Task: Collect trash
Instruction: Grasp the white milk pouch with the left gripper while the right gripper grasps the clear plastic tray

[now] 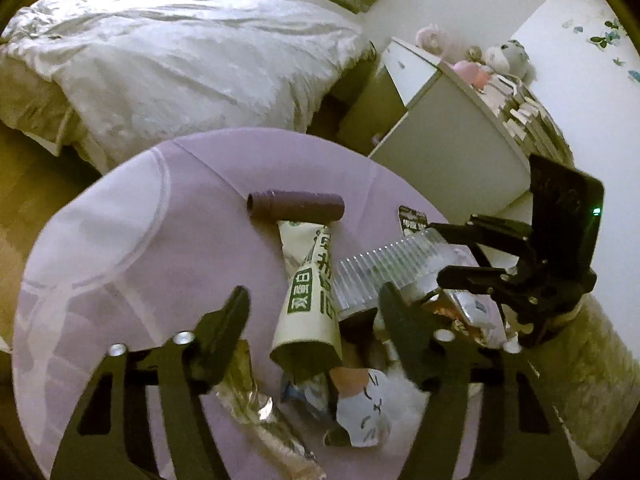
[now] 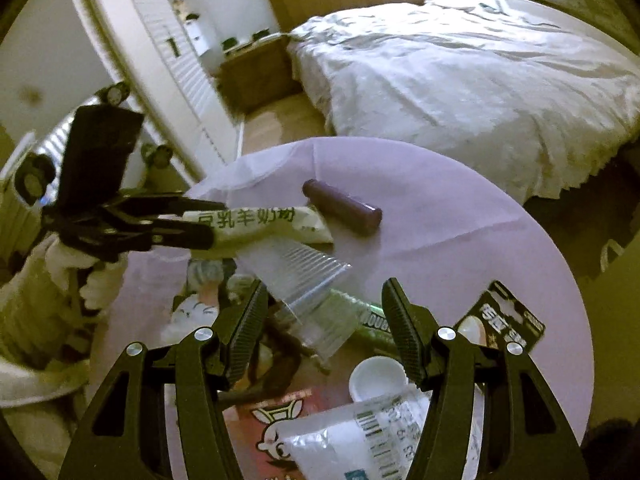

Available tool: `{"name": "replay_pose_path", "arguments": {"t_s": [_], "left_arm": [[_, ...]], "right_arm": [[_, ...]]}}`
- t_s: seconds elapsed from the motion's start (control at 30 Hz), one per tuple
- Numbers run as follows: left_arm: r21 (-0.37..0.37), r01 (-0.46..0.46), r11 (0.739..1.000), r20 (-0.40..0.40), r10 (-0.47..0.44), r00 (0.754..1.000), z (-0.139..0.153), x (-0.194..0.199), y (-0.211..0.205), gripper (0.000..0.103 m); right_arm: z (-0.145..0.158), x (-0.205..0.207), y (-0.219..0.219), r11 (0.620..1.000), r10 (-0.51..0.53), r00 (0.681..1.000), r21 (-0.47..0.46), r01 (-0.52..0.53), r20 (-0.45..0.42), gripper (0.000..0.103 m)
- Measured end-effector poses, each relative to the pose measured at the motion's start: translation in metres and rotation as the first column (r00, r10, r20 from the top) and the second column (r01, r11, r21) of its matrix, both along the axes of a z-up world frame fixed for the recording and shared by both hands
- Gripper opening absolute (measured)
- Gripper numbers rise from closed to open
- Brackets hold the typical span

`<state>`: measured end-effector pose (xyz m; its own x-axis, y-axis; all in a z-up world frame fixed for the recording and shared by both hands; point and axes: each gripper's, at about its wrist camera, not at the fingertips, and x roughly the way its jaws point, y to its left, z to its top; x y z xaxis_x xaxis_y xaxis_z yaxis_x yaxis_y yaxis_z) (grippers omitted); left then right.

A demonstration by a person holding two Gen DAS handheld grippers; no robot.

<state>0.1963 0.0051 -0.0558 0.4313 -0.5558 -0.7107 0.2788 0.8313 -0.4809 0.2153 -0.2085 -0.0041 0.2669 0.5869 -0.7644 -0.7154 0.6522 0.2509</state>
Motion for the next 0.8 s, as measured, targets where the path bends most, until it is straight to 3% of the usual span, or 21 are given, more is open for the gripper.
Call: {"name": "replay_pose_path", "arguments": {"t_s": [0.17, 0.2, 0.27, 0.33, 0.43, 0.57, 0.8], "left_arm": [[-0.015, 0.012, 1.000, -0.002, -0.012, 1.000, -0.005, 0.002, -0.002, 0.031], [-0.016, 0.002, 1.000, 0.003, -0.002, 1.000, -0.004, 0.001, -0.001, 0.029], [-0.026, -0.025, 0.999, 0.014, 0.025, 1.000, -0.002, -0.002, 0.003, 0.027], [-0.071, -0.035, 0.997, 0.027, 0.037, 0.999, 0.003, -0.007, 0.008, 0.027], [-0.072, -0.051, 0.996, 0.071, 0.056, 0.996, 0.016, -0.017, 0.011, 0.026], [-0.095, -0.076, 0.993, 0.121, 0.088, 0.989, 0.035, -0.034, 0.015, 0.026], [-0.118, -0.050, 0.992, 0.199, 0.073, 0.977, 0.072, -0.059, -0.004, 0.026]], "right_arm": [[-0.003, -0.006, 0.013, 0.998, 0.045, 0.999, -0.034, -0.044, 0.030, 0.059], [-0.003, -0.009, 0.014, 0.998, 0.043, 0.998, -0.048, -0.041, 0.049, 0.049], [-0.004, -0.011, 0.015, 0.998, 0.027, 0.997, -0.065, -0.022, 0.067, 0.034], [-0.001, -0.015, 0.010, 0.999, 0.001, 0.996, -0.053, 0.003, 0.084, 0.031], [0.008, -0.024, 0.002, 0.998, -0.029, 0.992, -0.045, 0.034, 0.122, 0.027], [0.029, -0.038, -0.018, 0.992, -0.125, 0.977, -0.008, 0.128, 0.171, 0.013], [0.063, -0.064, -0.066, 0.955, -0.297, 0.928, 0.057, 0.292, 0.225, 0.011]]}}
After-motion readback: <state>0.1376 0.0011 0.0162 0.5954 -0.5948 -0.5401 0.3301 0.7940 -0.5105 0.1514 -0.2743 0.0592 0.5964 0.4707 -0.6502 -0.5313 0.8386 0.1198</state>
